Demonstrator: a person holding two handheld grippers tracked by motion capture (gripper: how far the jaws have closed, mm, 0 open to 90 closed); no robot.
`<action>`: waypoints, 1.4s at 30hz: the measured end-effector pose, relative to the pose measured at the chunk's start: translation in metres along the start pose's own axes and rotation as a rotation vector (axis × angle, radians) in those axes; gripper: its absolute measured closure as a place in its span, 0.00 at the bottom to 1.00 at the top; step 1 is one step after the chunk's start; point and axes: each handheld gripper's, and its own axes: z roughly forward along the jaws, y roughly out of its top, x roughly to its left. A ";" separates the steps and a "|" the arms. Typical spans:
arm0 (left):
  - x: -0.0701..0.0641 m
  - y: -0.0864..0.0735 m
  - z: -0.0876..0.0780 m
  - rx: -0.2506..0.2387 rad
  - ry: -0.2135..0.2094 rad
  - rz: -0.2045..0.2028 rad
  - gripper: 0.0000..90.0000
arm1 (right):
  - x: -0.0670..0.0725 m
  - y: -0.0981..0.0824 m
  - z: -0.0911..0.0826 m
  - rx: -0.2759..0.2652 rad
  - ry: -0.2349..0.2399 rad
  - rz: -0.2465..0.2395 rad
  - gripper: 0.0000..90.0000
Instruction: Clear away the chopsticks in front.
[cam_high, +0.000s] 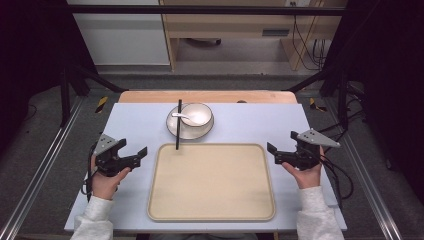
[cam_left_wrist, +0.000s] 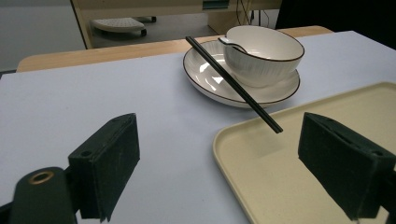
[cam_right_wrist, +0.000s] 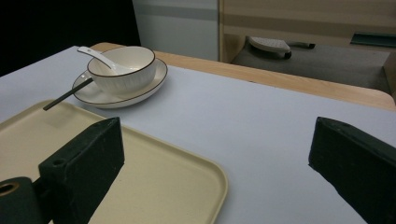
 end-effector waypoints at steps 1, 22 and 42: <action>-0.001 0.002 0.001 0.000 -0.001 0.004 0.14 | -0.001 0.000 -0.001 -0.002 0.002 0.003 0.04; -0.006 0.039 0.034 -0.018 -0.003 0.013 0.16 | 0.000 -0.001 -0.005 0.005 -0.016 -0.009 0.04; -0.019 0.070 0.085 0.037 -0.004 0.075 0.19 | 0.000 0.000 -0.002 0.008 -0.028 -0.005 0.05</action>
